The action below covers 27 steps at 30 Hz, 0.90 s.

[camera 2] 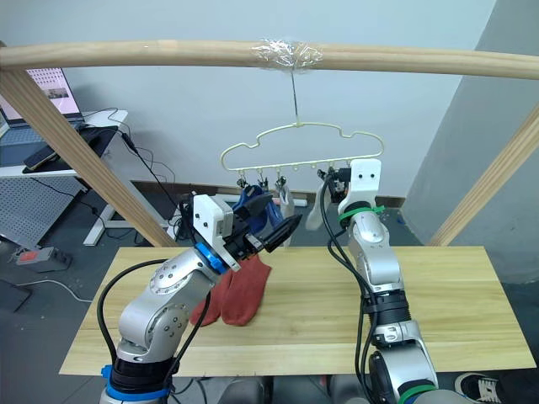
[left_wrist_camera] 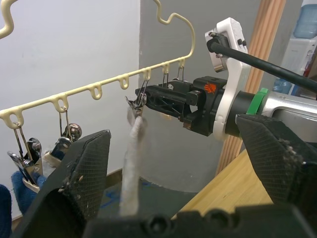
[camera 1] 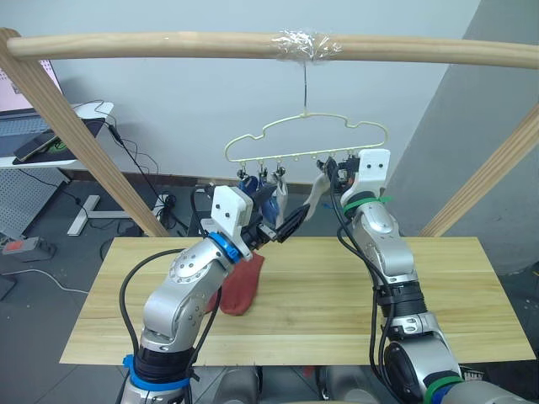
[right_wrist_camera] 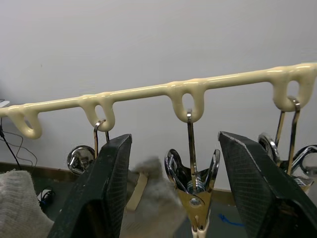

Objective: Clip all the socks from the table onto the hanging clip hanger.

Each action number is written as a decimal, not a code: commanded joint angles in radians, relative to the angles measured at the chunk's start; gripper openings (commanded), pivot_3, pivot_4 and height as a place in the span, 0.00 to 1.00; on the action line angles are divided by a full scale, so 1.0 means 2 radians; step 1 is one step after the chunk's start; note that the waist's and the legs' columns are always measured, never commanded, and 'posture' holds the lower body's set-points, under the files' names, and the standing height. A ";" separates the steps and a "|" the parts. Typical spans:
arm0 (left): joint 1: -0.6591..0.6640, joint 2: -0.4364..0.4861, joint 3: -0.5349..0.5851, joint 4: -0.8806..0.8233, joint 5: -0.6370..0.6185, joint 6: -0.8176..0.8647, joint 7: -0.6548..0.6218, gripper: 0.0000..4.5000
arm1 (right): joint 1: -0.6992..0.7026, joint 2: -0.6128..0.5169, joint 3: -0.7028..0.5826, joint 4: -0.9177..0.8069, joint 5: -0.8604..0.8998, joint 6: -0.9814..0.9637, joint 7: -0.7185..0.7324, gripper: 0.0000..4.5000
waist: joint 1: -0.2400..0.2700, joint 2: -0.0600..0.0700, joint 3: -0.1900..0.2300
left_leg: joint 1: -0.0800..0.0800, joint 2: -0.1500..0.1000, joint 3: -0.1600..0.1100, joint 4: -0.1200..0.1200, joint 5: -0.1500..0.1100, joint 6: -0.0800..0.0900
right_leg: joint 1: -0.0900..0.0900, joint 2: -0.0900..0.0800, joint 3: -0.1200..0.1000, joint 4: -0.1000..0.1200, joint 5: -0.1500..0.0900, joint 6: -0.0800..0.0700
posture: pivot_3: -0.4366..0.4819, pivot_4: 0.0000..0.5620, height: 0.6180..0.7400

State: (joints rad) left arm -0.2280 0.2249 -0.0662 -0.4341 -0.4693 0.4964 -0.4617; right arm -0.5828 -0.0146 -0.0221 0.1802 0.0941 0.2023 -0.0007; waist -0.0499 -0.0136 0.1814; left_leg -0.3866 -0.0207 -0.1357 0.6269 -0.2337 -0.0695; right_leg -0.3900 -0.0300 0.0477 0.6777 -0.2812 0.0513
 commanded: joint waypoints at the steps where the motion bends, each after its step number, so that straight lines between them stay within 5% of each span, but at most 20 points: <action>1: 0.000 -0.002 -0.001 -0.021 -0.005 -0.006 0.002 1.00 | -0.016 0.005 -0.007 -0.010 0.005 -0.010 0.001 0.61 | 0.000 0.000 0.000 | 0.000 0.000 0.000 0.000 0.000 0.000 | 0.000 0.000 0.000 0.000 0.000 0.000 | 0.49 0.22 1.00; 8: 0.001 -0.001 -0.001 -0.022 -0.007 -0.005 0.003 1.00 | -0.019 0.015 -0.022 -0.005 0.021 0.001 -0.002 0.13 | 0.000 0.000 0.000 | 0.000 0.000 0.000 0.000 0.000 0.000 | 0.000 0.000 0.000 0.000 0.000 0.000 | 0.50 0.23 1.00; 10: 0.002 -0.001 -0.001 -0.022 -0.007 -0.006 0.004 1.00 | -0.020 0.016 -0.026 -0.006 0.024 0.004 -0.001 0.05 | 0.000 0.000 0.000 | 0.000 0.000 0.000 0.000 0.000 0.000 | 0.000 0.000 0.000 0.000 0.000 0.000 | 0.50 0.23 1.00; 17: 0.028 0.017 0.020 0.011 0.019 0.005 0.034 1.00 | -0.022 -0.025 -0.022 -0.044 0.047 0.090 0.049 0.05 | 0.000 0.000 0.000 | 0.000 0.000 0.000 0.000 0.000 0.000 | 0.000 0.000 0.000 0.000 0.000 0.000 | 0.49 0.25 1.00; 27: 0.063 0.079 0.038 0.200 0.104 -0.060 0.019 1.00 | -0.020 -0.086 -0.020 -0.140 0.096 0.267 0.105 0.05 | 0.000 0.000 0.000 | 0.001 0.000 0.000 0.000 0.000 0.000 | 0.000 0.000 0.000 0.000 -0.001 -0.001 | 0.46 0.27 1.00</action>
State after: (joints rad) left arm -0.0918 0.3751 0.0081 -0.0630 -0.2863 0.4287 -0.4064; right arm -0.6098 -0.1786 -0.0556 -0.0356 0.2608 0.6993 0.1981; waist -0.0501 -0.0134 0.1816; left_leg -0.3848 -0.0206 -0.1358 0.6262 -0.2339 -0.0692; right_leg -0.3893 -0.0300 0.0475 0.6782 -0.2823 0.0500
